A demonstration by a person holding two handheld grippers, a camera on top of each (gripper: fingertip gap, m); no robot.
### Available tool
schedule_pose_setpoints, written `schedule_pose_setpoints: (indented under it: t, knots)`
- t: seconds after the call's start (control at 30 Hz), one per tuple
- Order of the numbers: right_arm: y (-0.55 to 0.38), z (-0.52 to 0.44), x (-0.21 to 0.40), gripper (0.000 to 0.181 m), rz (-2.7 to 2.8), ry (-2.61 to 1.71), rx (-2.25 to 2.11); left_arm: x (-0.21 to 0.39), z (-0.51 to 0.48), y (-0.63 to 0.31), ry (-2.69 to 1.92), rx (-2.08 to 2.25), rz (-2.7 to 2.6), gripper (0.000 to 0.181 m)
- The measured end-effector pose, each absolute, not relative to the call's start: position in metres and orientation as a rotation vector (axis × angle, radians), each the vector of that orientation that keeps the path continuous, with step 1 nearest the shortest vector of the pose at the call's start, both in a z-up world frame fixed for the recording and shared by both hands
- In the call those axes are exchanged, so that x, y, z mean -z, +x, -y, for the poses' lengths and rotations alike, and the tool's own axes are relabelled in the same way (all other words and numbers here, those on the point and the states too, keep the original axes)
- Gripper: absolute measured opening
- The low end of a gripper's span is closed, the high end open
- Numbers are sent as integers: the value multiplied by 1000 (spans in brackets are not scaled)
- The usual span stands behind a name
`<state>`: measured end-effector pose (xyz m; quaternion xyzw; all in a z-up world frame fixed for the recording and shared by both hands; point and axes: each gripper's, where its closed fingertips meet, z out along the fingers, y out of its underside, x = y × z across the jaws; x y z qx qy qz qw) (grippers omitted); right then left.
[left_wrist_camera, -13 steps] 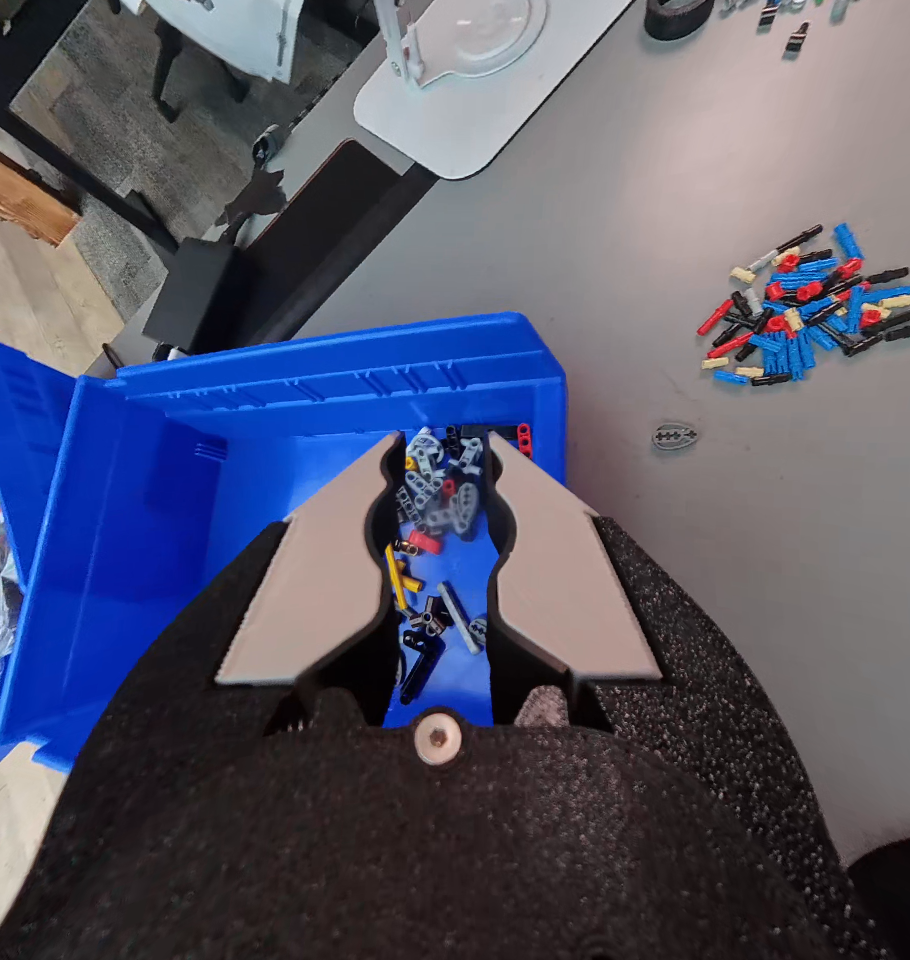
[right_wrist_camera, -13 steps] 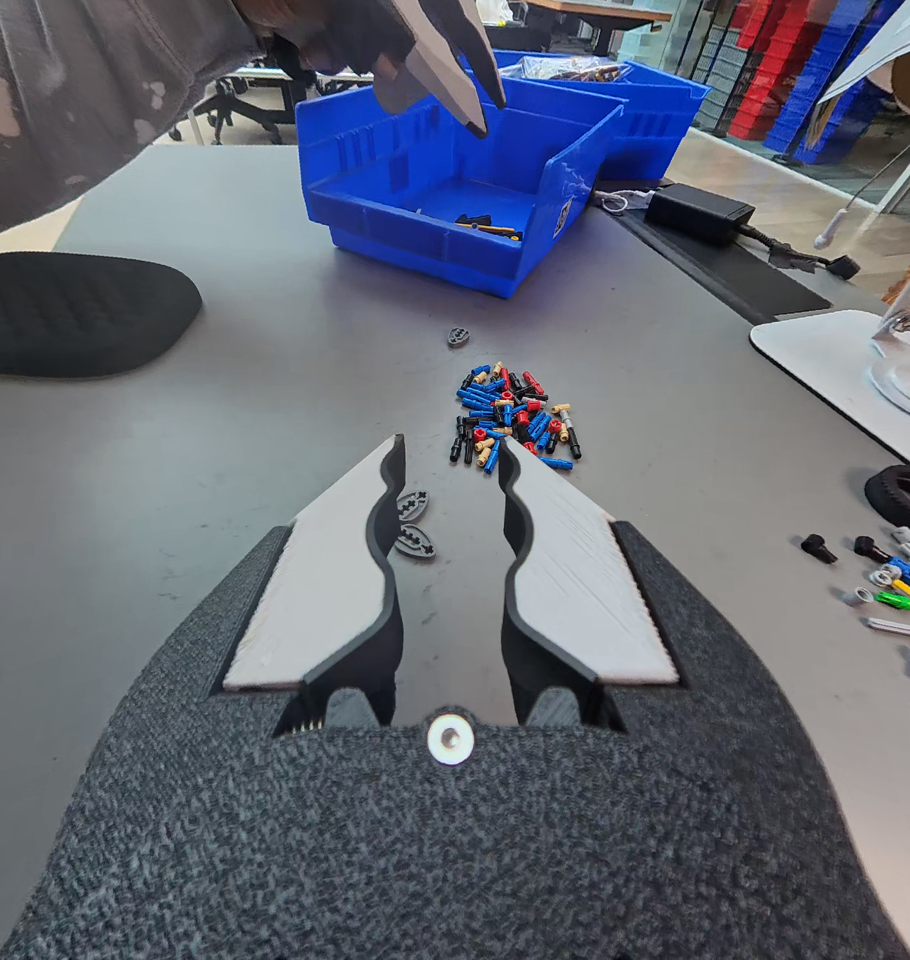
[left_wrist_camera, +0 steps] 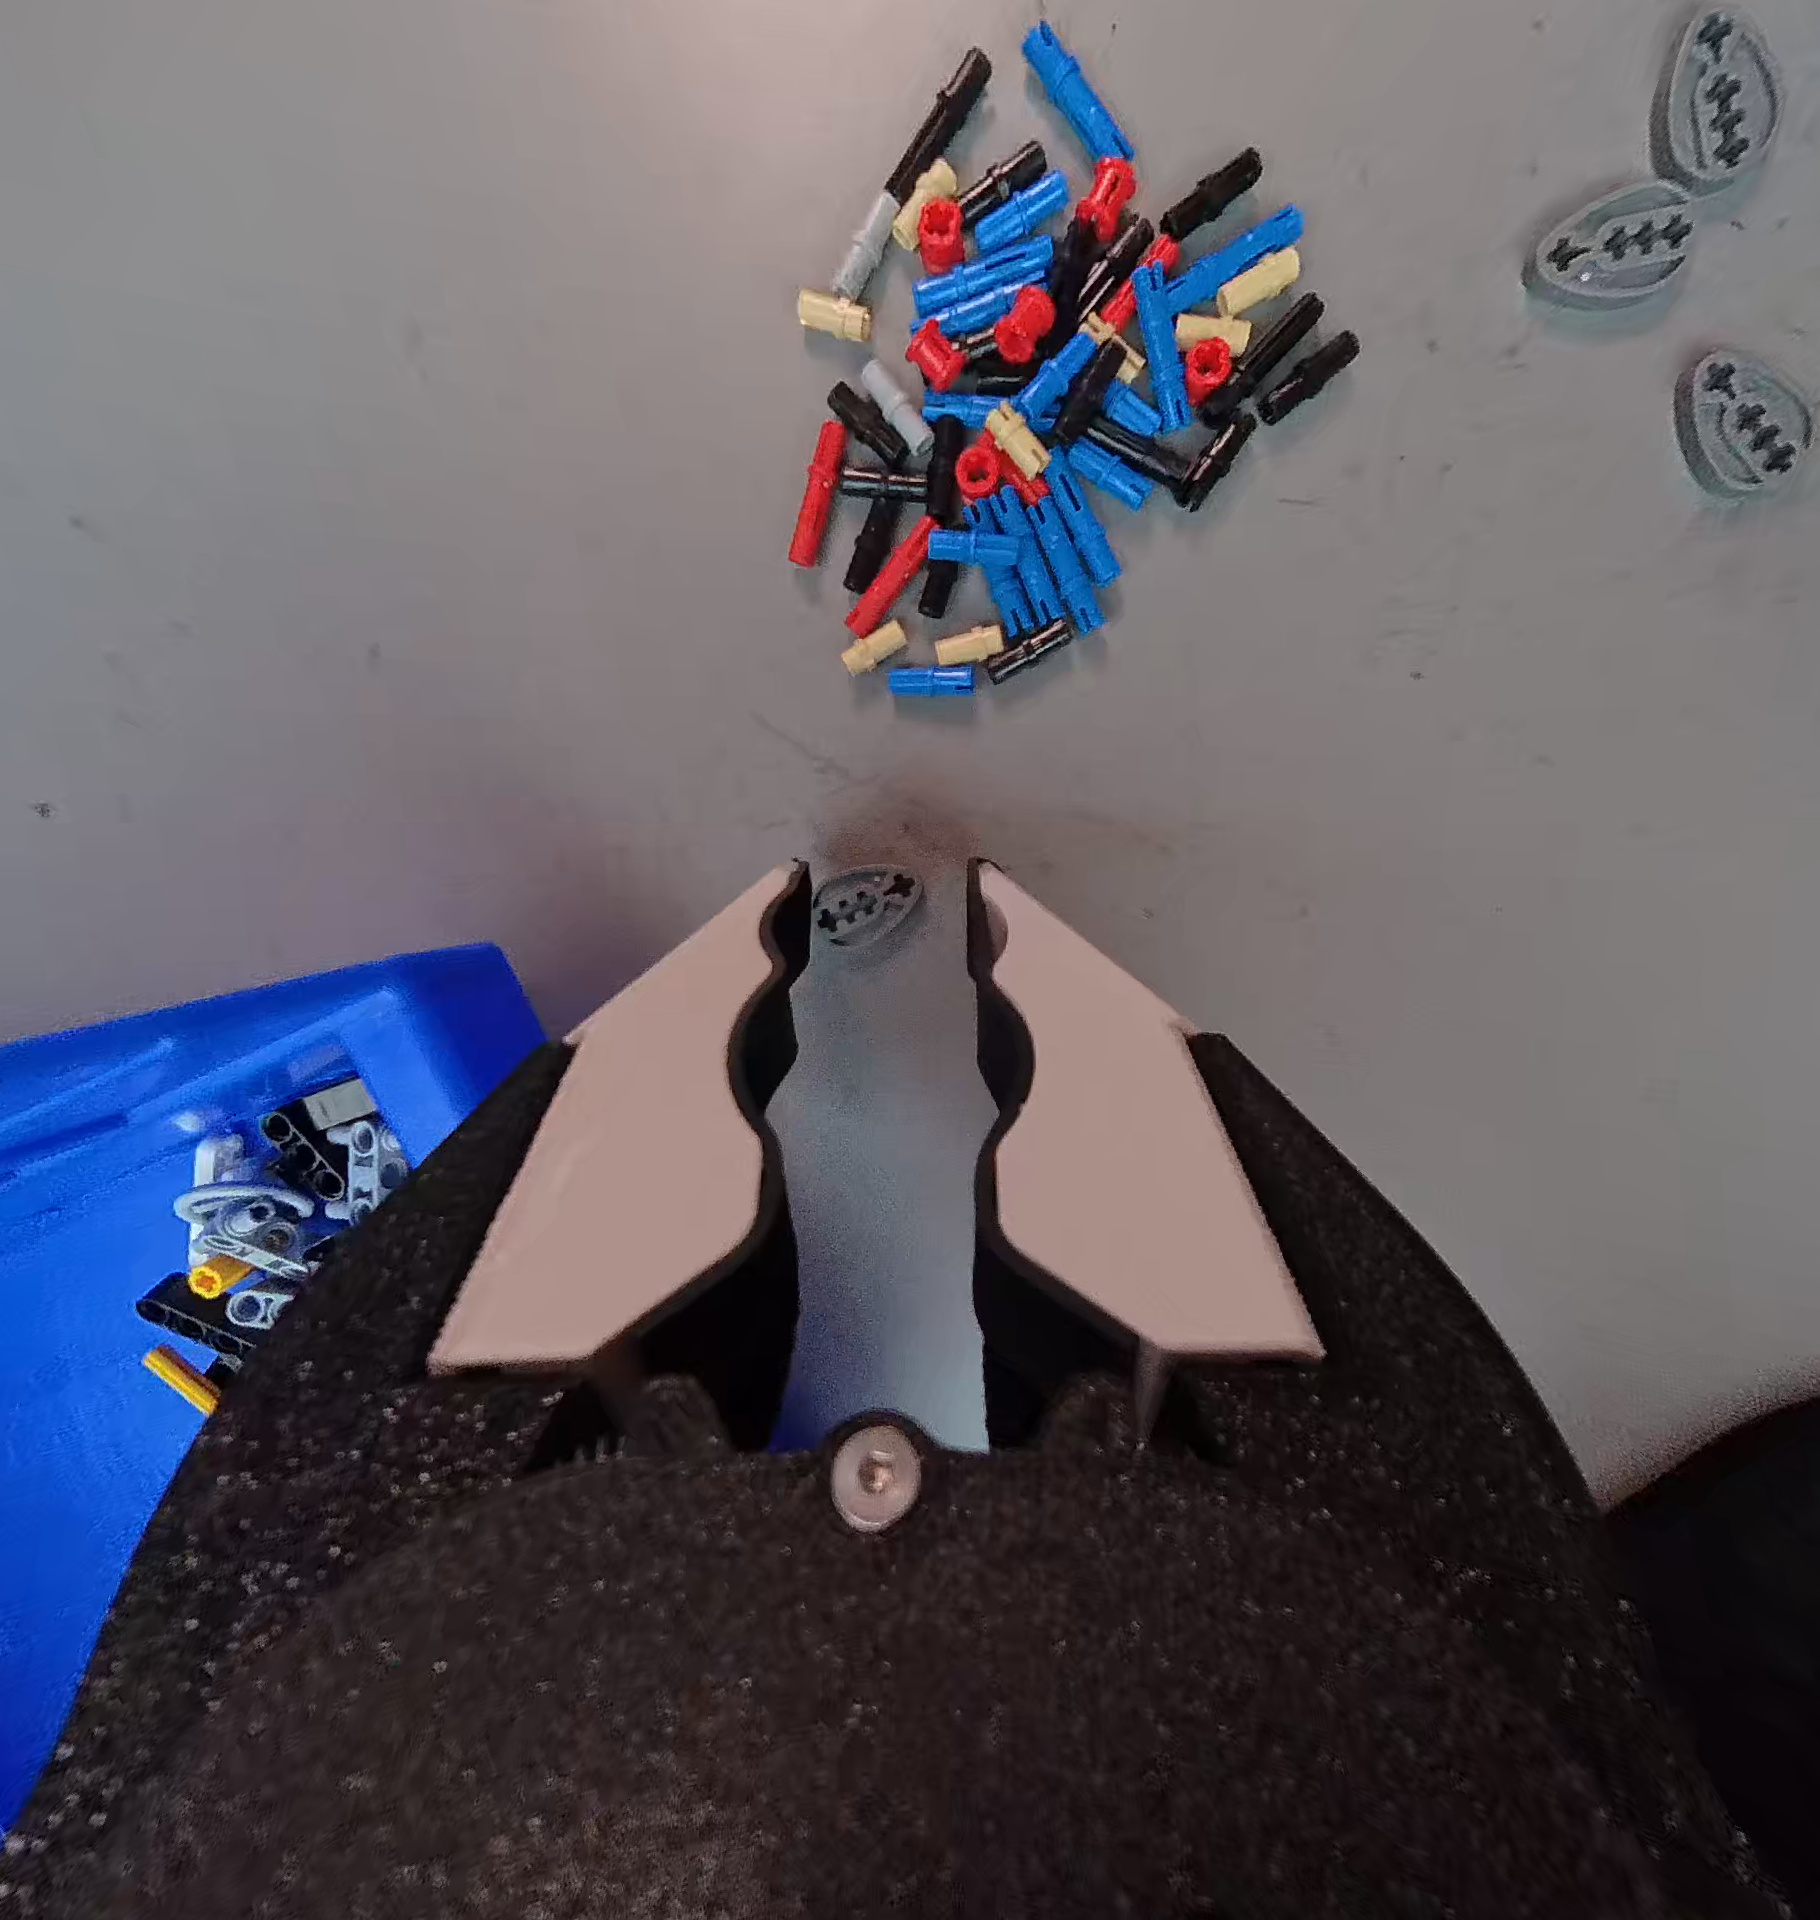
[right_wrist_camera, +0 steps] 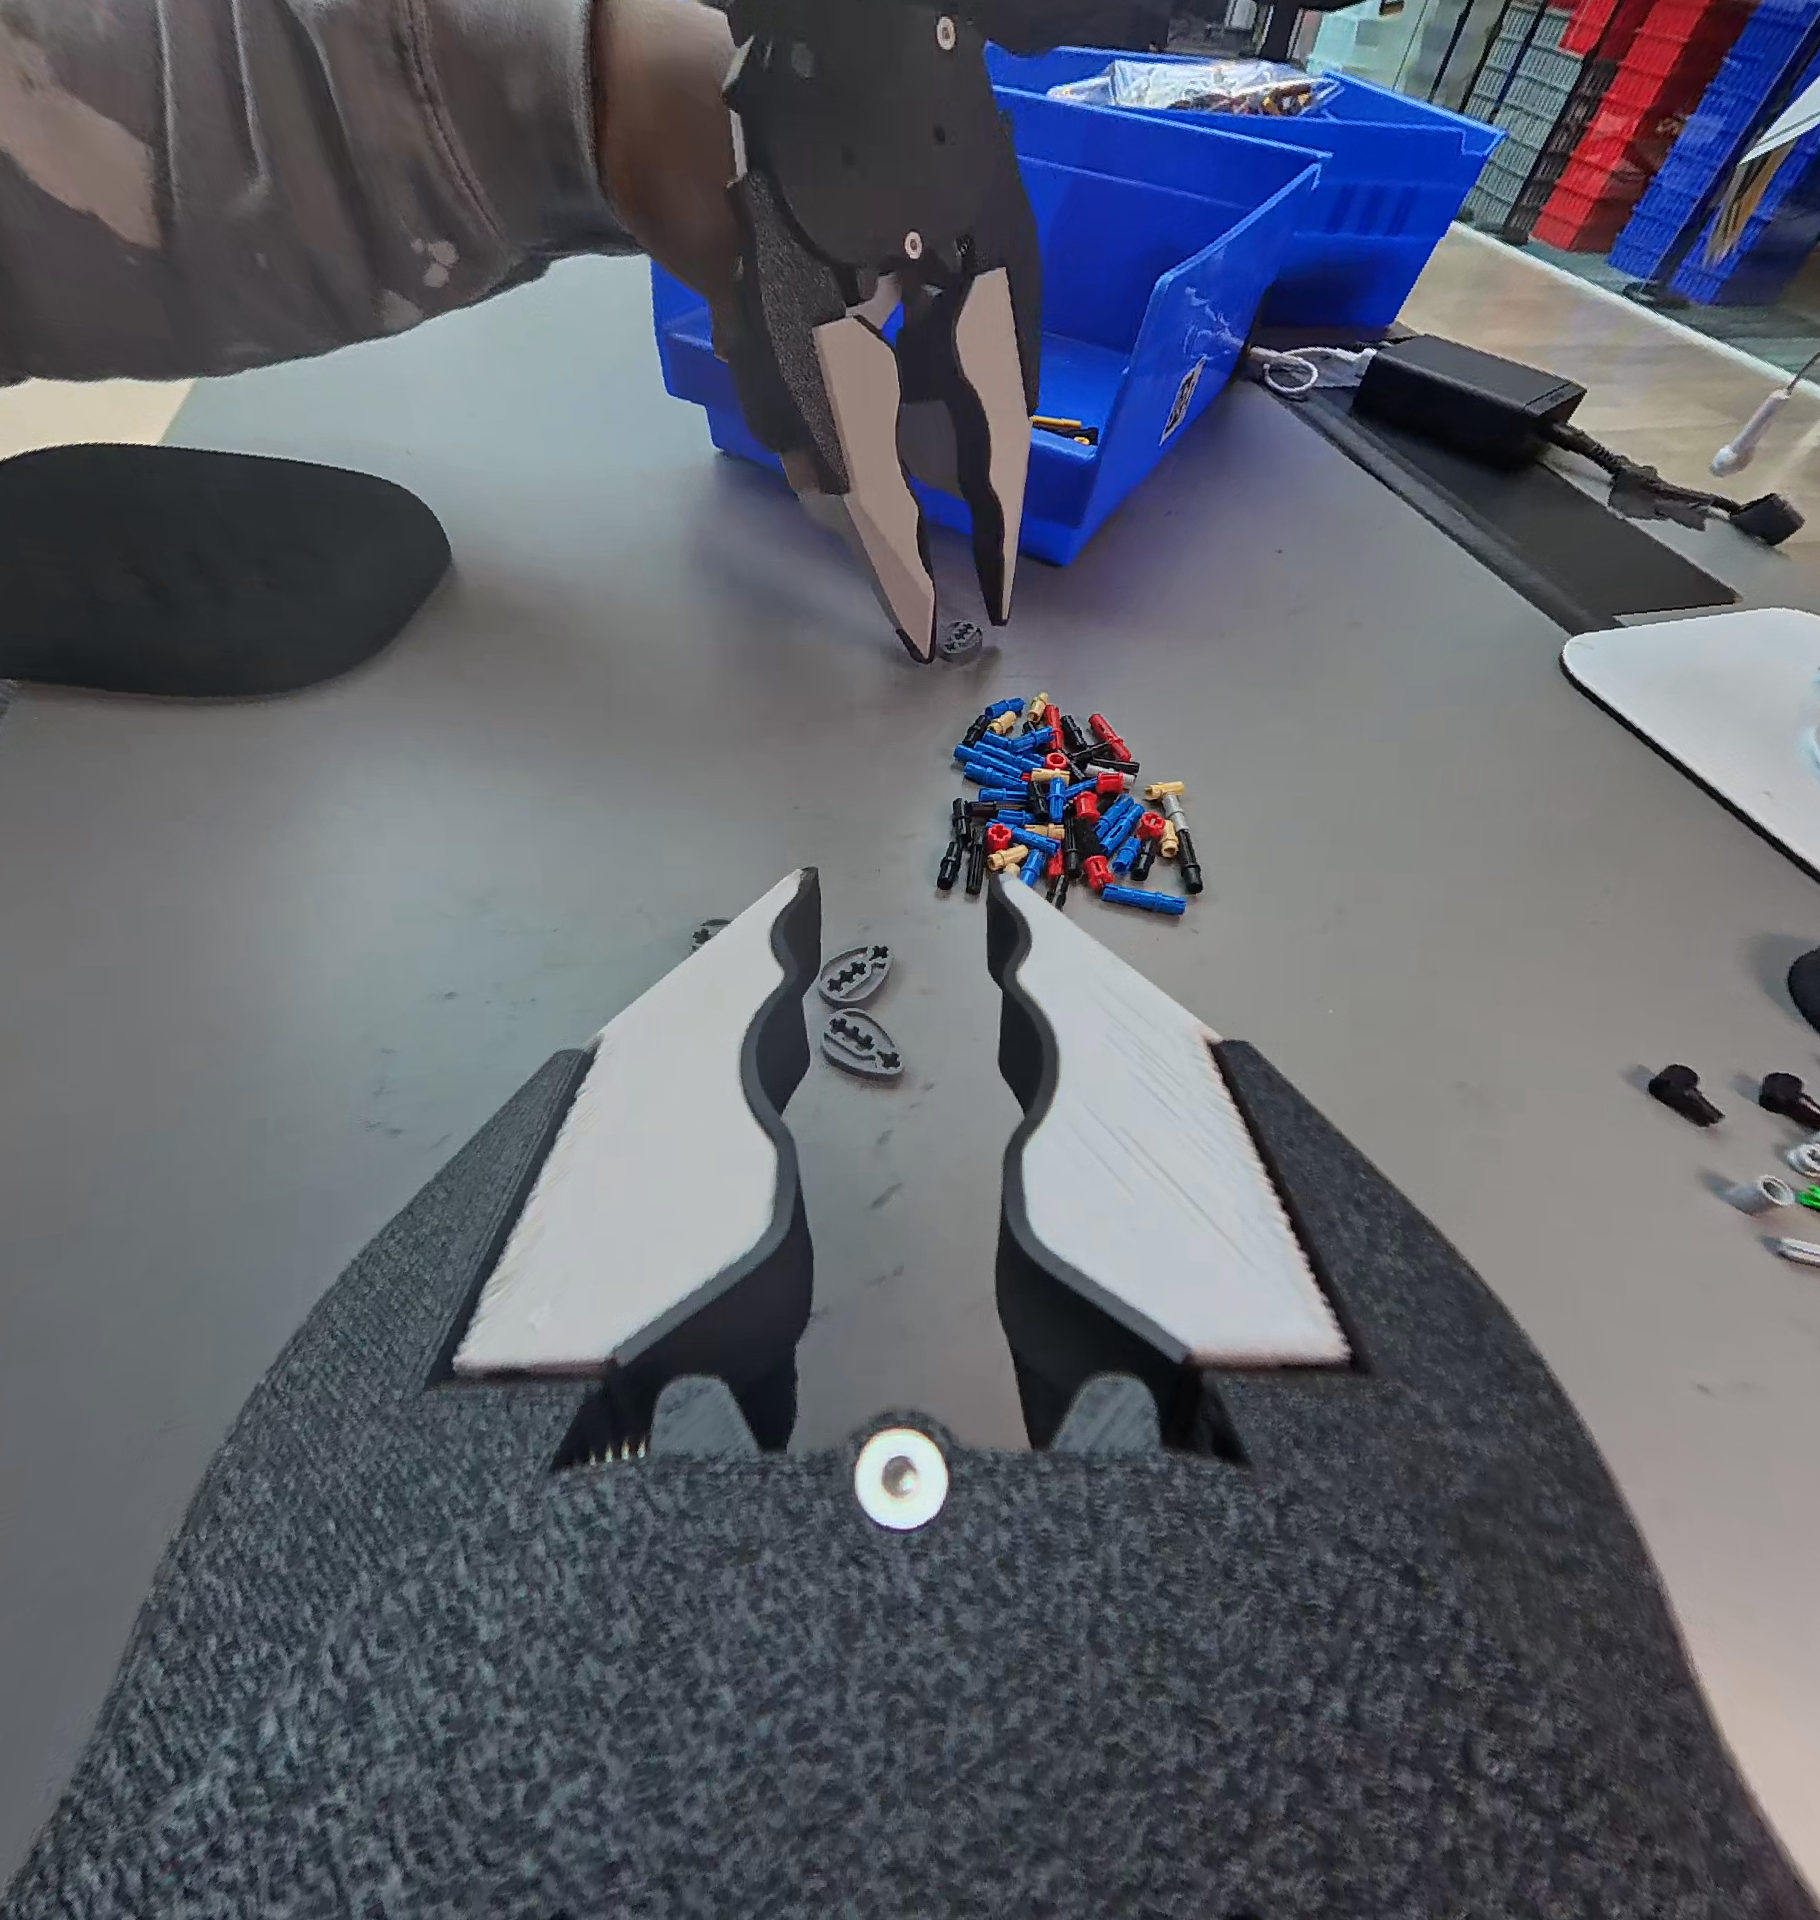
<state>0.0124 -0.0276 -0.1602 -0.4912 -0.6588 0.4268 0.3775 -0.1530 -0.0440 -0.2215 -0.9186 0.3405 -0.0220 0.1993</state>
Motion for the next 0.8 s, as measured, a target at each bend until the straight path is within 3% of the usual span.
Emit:
schedule_pose_setpoints:
  t: [0.03, 0.43, 0.7, 0.8]
  knots:
    - [14, 28, 160, 31, 1684, -1254, -1092, 223, 44, -156, -2582, 55, -956, 31]
    - [17, 32, 163, 28, 1713, -1243, -1087, 204, 52, -157, -2533, 113, -895, 22]
    - [15, 33, 163, 28, 1719, -1241, -1087, 150, 50, -276, -2601, -315, -478, 23]
    - [16, 34, 163, 28, 1718, -1238, -1083, 141, 45, -283, -2547, -340, -402, 36]
